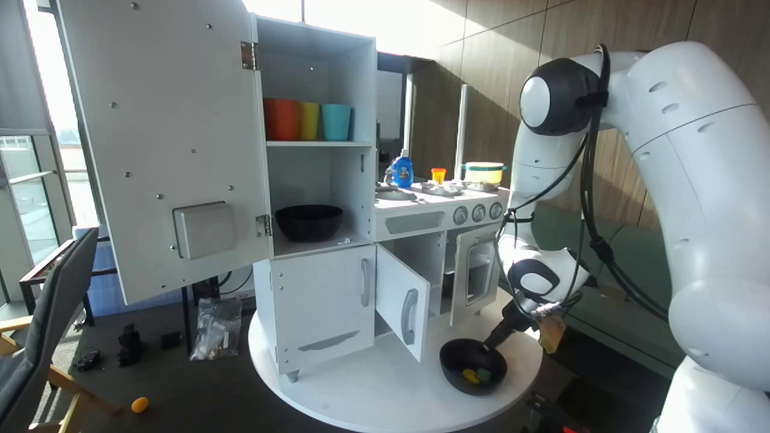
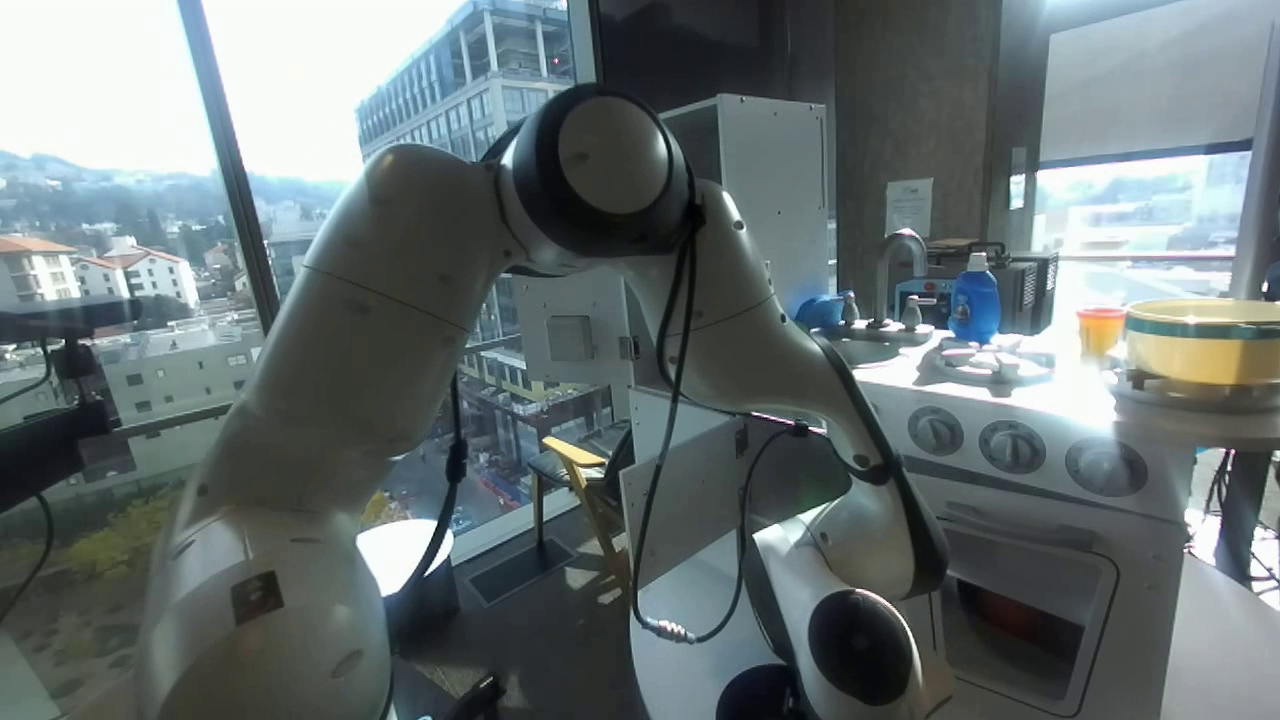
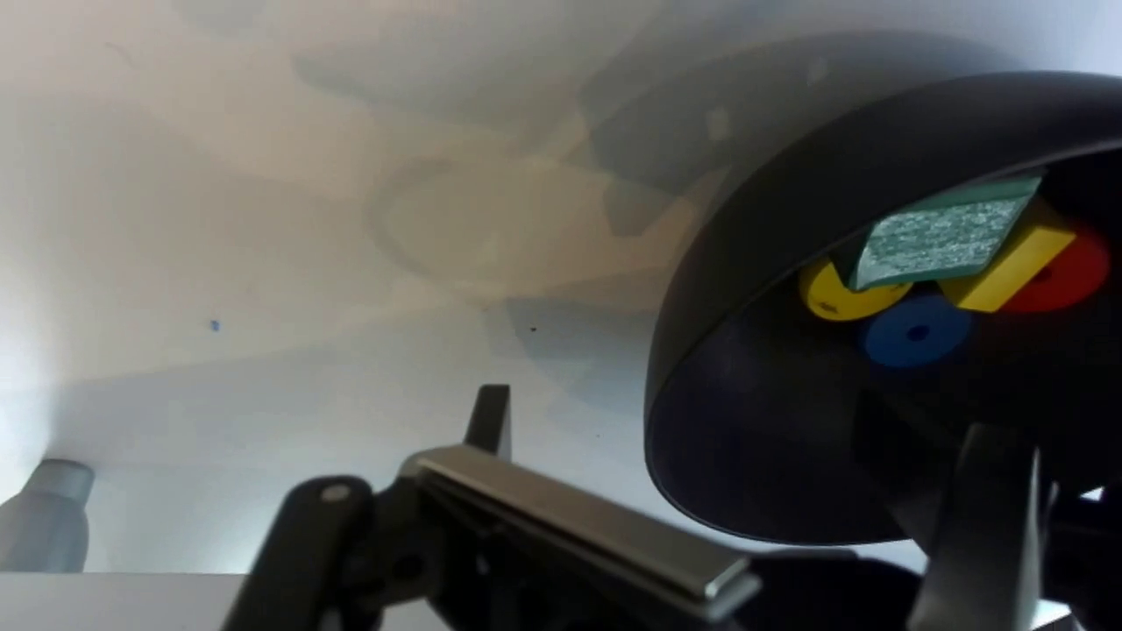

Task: Open the bottom middle cabinet door and put the black bowl inside

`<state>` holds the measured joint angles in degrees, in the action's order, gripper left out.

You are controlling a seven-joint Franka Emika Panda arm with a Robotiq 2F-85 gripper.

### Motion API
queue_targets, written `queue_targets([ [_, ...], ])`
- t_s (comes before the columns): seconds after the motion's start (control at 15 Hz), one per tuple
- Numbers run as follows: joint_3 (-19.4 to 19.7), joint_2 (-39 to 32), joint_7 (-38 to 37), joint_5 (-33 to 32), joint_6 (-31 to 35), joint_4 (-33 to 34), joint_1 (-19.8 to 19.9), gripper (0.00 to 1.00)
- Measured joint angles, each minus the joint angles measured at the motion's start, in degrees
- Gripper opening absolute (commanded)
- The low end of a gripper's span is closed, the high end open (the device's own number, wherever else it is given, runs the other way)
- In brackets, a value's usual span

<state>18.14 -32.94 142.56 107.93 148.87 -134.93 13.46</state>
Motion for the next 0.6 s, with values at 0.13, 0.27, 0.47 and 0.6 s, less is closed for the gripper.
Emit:
queue_targets([
  [0.13, 0.12, -1.33, 0.51, 1.09, 0.13, 0.46, -0.62, 1.00],
  [0.27, 0.26, -2.57, 0.54, 1.44, 0.13, 0.76, -1.26, 0.91],
  [0.47, 0.31, -3.88, 0.54, 1.44, 0.13, 0.98, -2.07, 0.58],
  [0.6, 0.34, -4.31, 0.42, 1.82, 0.13, 1.06, -2.44, 0.43],
])
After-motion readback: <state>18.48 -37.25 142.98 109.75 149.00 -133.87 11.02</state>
